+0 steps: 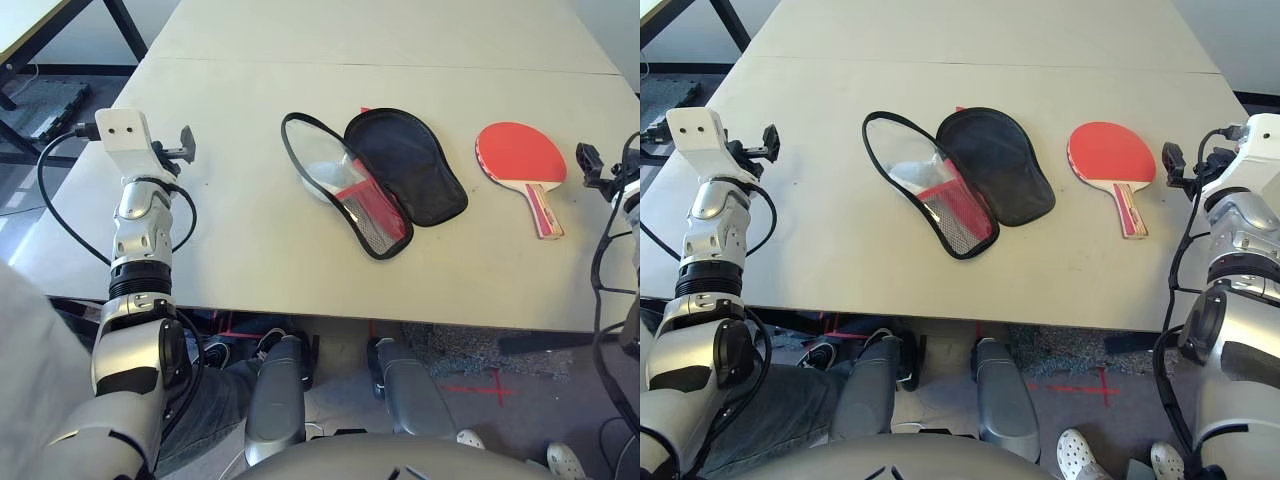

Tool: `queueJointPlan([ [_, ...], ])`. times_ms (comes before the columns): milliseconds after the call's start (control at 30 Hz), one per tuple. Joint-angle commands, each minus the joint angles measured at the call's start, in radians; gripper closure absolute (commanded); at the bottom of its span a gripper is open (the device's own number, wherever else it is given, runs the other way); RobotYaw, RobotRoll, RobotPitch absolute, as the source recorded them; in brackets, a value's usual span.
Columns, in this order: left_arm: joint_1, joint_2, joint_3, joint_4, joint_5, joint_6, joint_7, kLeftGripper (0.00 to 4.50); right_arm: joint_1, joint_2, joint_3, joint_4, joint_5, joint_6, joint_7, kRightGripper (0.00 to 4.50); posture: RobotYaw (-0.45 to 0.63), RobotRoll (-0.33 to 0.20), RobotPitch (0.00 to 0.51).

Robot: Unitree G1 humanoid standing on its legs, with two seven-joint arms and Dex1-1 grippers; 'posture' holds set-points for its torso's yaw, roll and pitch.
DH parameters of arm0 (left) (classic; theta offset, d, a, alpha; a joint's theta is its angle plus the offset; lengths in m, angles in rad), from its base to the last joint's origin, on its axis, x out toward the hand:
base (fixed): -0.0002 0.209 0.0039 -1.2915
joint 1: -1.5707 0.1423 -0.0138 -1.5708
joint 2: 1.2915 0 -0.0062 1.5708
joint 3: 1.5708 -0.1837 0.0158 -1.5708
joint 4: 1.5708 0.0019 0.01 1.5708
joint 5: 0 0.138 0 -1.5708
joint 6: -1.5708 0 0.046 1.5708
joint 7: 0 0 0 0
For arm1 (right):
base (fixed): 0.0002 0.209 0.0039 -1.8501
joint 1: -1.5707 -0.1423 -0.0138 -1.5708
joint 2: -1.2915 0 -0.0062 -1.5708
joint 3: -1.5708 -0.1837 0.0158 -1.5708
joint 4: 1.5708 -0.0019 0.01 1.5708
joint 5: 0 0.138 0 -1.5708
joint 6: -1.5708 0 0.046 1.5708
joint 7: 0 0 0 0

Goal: Store the ping-pong paddle in its case and zip it.

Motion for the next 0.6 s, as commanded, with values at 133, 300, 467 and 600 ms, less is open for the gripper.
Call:
queueJointPlan([
  [133,0.026,0.013,0.004,-0.025,-0.006,0.016,0.004,0.0,-0.002,0.01,0.001,0.009,-0.006,0.005,-0.002,0.05,0.05,0.0,0.186],
  [300,0.002,0.04,-0.01,-0.082,-0.017,0.053,-0.044,0.0,-0.003,0.013,-0.001,0.009,-0.005,0.009,-0.004,0.05,0.04,0.0,0.186],
  [467,-0.079,0.071,-0.063,-0.278,-0.057,0.228,-0.146,0.0,0.002,0.014,0.0,0.006,-0.005,0.011,0.002,0.05,0.04,0.0,0.187],
  [600,-0.133,0.078,-0.144,-0.472,-0.132,0.425,-0.279,0.0,0.0,0.014,0.004,0.006,-0.008,0.028,0.002,0.05,0.03,0.0,0.185],
])
